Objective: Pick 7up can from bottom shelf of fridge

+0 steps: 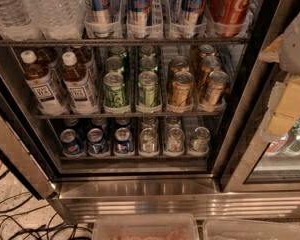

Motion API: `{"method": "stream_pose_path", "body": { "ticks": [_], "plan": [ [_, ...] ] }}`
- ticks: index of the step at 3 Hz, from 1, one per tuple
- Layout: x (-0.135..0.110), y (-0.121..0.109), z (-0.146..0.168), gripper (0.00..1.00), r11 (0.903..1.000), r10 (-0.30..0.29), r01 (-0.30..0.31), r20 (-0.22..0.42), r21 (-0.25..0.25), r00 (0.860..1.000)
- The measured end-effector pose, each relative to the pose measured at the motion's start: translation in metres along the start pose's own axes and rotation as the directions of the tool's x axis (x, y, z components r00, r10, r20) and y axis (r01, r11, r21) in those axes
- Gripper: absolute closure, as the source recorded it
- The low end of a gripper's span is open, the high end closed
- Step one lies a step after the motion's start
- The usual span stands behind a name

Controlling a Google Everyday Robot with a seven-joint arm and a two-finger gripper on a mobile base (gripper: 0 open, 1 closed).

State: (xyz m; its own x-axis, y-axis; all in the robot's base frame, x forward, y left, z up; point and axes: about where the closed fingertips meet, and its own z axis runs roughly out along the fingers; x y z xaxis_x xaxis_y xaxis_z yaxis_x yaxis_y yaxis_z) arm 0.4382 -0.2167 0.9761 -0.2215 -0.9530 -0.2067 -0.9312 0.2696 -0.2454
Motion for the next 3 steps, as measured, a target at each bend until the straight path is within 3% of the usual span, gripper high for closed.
{"method": "stream_pose_path", "body": {
  "ticks": [1, 2, 3],
  "plan": [
    [0.0, 0.0, 0.0, 0.0, 1.0, 0.0, 0.0, 0.0, 0.0, 1.0],
    [-0.002, 0.006, 0.018, 0.0, 0.9995, 0.009, -0.008, 0.008, -0.029, 1.0],
    [-0.007, 0.028, 0.051, 0.0, 0.9962, 0.021, -0.017, 0.036, -0.085, 0.999]
  ]
}}
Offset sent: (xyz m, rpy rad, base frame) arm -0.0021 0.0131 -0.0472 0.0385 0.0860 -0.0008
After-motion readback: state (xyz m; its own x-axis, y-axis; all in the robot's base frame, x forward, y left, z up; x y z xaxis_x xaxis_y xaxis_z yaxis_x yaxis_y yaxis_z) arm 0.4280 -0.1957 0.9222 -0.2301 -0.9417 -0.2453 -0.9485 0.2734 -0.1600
